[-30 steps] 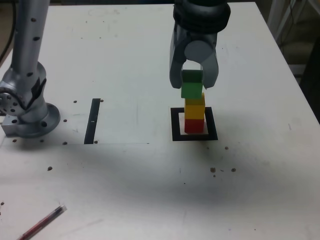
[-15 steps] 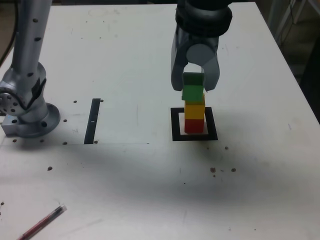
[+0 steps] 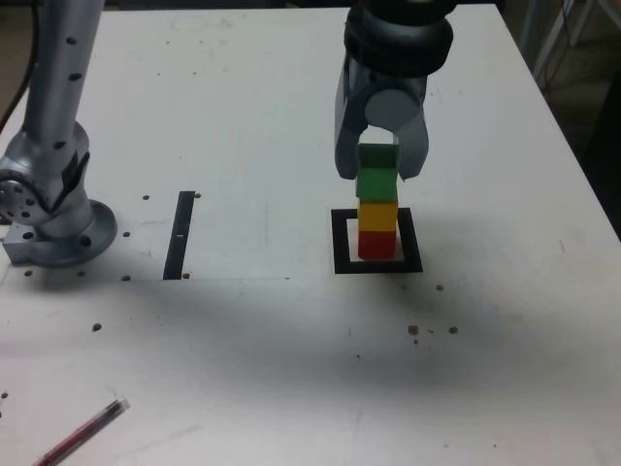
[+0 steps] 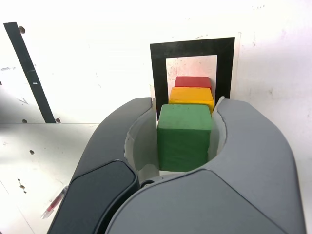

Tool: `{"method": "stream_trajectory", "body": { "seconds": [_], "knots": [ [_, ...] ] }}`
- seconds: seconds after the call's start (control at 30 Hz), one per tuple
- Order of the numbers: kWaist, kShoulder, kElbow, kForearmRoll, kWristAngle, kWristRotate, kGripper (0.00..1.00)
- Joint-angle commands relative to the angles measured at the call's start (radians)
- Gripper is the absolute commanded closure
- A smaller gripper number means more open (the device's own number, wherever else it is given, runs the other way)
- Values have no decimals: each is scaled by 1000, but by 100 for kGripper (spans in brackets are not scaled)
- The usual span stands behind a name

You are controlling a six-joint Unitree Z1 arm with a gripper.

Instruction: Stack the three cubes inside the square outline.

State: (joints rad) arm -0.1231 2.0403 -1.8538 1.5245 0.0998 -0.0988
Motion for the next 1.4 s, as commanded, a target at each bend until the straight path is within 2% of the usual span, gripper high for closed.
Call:
{"method": "stream_trajectory", "body": {
  "seconds": [0.0,0.23,0.37,0.63,0.93,1.17,1.37],
  "knots": [
    [3,7,1,-5,-4,4,45],
    [4,8,6,-10,-11,11,12],
    [6,3,9,-7,-7,11,1],
    [6,-85,26,16,-2,11,1],
    [2,-306,83,18,-45,27,1],
    [2,-522,325,-7,-63,32,1],
    [4,-618,586,-114,-63,35,1]
  ]
}}
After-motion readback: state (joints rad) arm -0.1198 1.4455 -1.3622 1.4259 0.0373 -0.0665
